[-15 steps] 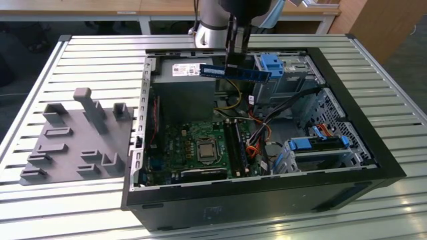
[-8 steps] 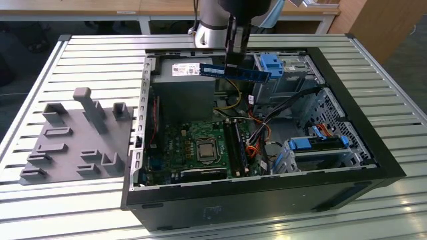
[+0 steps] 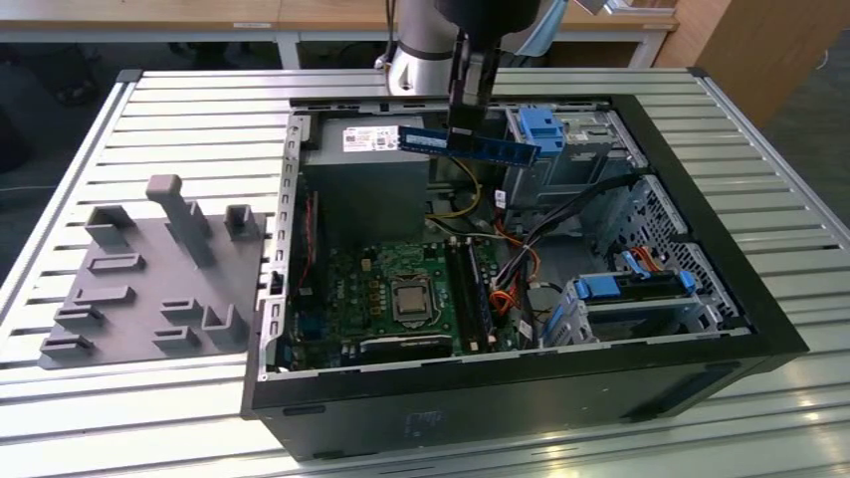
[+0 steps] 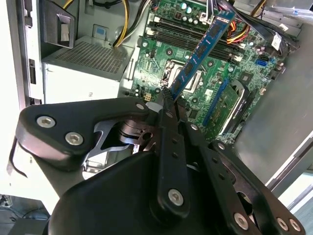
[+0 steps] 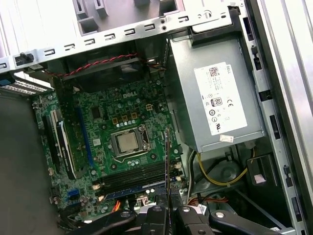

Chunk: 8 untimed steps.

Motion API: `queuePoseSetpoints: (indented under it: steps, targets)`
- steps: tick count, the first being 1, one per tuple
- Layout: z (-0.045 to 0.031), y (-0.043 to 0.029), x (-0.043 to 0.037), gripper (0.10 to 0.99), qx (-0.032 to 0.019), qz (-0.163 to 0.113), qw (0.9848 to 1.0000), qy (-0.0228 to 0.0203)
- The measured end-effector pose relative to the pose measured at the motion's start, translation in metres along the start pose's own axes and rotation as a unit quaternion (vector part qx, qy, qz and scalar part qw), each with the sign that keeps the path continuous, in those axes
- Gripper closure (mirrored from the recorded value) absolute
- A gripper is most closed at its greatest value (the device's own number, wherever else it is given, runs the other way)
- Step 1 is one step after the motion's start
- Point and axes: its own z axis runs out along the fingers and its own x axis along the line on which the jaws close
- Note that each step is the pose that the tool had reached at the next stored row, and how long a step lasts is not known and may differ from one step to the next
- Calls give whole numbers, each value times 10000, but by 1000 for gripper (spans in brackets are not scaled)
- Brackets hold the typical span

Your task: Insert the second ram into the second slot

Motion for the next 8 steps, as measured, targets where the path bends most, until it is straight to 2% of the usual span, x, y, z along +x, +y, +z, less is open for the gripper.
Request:
queuePoseSetpoints:
  steps: [8]
  targets:
    - [0, 0, 0, 949, 1, 97, 10000, -3]
